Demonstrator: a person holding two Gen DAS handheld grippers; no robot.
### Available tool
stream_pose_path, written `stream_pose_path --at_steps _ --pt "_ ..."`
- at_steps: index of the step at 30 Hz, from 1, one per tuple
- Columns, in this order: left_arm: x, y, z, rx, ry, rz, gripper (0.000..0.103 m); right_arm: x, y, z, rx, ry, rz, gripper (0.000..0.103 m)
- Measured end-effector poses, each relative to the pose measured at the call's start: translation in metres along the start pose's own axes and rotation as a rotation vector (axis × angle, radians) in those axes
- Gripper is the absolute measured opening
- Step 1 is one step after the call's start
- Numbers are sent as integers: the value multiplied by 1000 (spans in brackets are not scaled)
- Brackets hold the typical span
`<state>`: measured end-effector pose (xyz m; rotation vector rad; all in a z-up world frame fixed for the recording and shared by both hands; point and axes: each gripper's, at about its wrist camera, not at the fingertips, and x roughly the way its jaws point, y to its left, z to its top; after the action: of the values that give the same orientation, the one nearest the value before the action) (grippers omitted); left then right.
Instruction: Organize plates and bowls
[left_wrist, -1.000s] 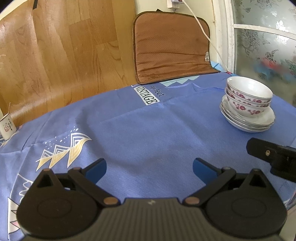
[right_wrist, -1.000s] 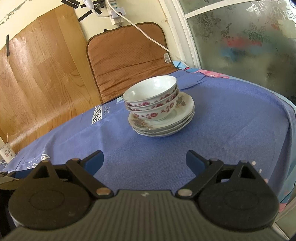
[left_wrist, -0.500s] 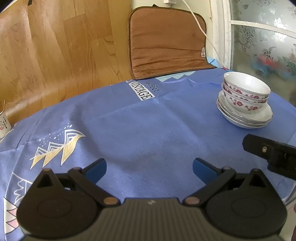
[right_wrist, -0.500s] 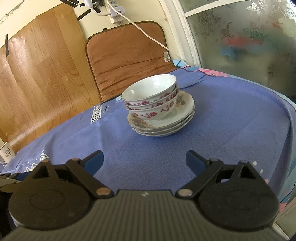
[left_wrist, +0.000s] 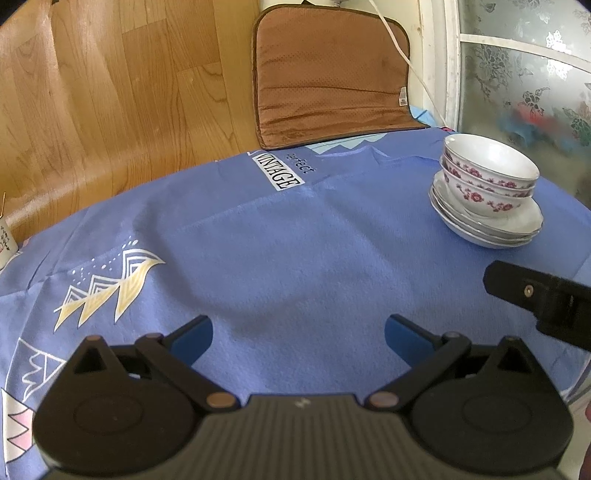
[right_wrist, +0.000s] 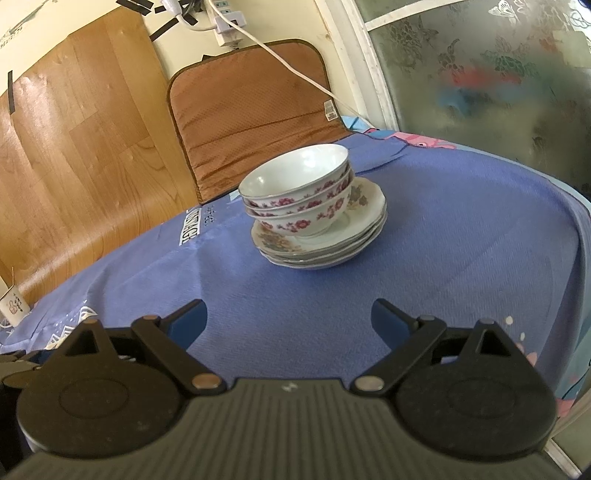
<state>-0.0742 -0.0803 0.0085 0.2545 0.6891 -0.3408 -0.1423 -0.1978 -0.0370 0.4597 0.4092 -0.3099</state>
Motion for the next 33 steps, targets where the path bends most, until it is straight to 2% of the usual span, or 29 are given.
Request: stream_pose_path --at_steps 33 --pt "4 3 -1 -13 12 12 103 -3 1 -1 3 -21 -5 97"
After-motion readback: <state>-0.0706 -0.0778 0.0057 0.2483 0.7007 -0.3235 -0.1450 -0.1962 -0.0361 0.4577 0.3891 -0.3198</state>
